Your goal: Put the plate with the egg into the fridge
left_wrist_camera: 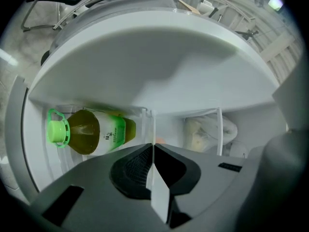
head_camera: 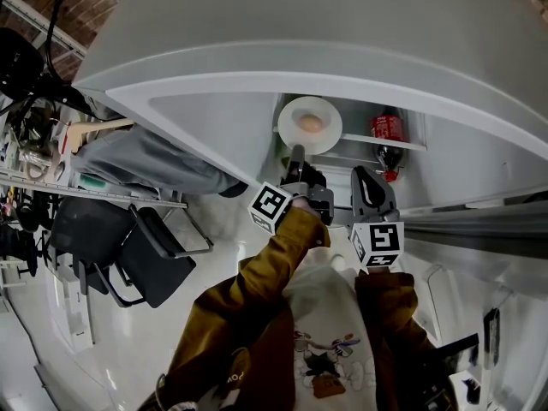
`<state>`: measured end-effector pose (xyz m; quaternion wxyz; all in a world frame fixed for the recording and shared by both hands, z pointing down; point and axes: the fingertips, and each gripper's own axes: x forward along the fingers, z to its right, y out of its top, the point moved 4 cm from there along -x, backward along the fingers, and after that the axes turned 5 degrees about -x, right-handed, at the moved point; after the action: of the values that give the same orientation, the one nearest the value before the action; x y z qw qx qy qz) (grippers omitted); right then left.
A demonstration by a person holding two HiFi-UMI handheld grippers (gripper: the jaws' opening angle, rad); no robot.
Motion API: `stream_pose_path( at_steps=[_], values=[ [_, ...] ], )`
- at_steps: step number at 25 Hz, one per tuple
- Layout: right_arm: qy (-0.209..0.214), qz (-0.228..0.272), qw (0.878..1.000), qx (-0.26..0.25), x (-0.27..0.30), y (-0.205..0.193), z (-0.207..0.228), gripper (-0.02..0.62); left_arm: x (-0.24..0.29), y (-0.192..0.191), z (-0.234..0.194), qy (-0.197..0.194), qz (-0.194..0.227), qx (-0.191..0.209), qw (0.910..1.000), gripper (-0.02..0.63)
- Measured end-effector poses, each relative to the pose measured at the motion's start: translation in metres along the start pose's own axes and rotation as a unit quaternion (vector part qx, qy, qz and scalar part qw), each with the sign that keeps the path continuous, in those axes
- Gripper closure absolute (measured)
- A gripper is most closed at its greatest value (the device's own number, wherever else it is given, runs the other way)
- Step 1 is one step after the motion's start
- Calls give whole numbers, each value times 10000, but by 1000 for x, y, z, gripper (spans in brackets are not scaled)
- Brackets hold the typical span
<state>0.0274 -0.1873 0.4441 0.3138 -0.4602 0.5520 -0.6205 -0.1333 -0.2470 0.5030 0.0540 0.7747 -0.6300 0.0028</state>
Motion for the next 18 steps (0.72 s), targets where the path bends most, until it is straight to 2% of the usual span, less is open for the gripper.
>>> stream_pose_path(
  at_steps=[18],
  values=[
    [13, 29, 10000, 35, 6, 5, -1, 588, 13, 7, -3, 126, 163, 48, 9998, 587]
  ],
)
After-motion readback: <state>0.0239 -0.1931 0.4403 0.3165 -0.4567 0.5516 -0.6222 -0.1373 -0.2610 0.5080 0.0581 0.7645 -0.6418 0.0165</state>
